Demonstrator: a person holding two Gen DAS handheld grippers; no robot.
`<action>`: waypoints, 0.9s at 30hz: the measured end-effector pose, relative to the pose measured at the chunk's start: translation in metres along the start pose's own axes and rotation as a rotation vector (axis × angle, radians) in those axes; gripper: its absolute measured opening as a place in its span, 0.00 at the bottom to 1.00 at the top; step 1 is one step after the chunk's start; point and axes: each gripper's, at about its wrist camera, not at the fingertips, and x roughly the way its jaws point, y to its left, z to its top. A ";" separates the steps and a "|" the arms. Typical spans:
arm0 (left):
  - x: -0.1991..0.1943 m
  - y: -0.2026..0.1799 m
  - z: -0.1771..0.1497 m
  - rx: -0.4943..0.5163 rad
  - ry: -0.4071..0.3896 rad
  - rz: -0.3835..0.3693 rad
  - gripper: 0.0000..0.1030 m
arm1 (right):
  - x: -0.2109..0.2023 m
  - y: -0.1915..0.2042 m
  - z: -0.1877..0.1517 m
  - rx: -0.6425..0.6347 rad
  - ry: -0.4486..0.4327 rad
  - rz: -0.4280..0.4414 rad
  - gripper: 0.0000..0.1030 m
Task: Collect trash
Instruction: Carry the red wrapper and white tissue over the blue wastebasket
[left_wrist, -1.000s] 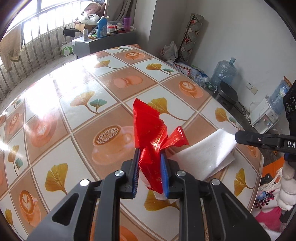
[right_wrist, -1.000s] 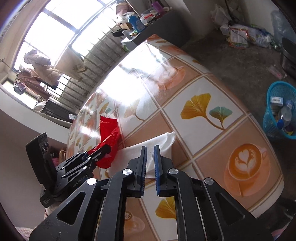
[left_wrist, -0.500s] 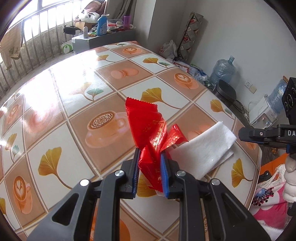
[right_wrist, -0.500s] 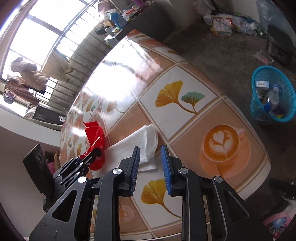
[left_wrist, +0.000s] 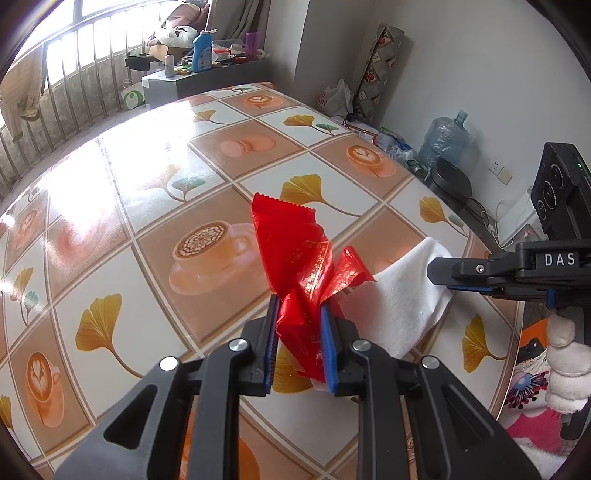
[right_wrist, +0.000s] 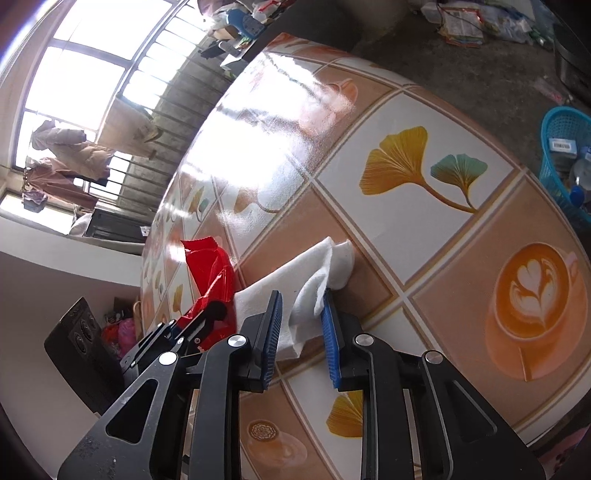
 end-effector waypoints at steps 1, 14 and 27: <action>0.000 0.000 0.000 0.000 0.000 -0.001 0.19 | 0.000 -0.001 0.001 -0.002 -0.001 -0.011 0.14; -0.019 -0.012 0.027 0.042 -0.074 -0.025 0.18 | -0.052 -0.013 0.005 -0.021 -0.153 0.004 0.03; -0.008 -0.111 0.132 0.183 -0.120 -0.280 0.18 | -0.211 -0.121 0.003 0.226 -0.634 -0.197 0.03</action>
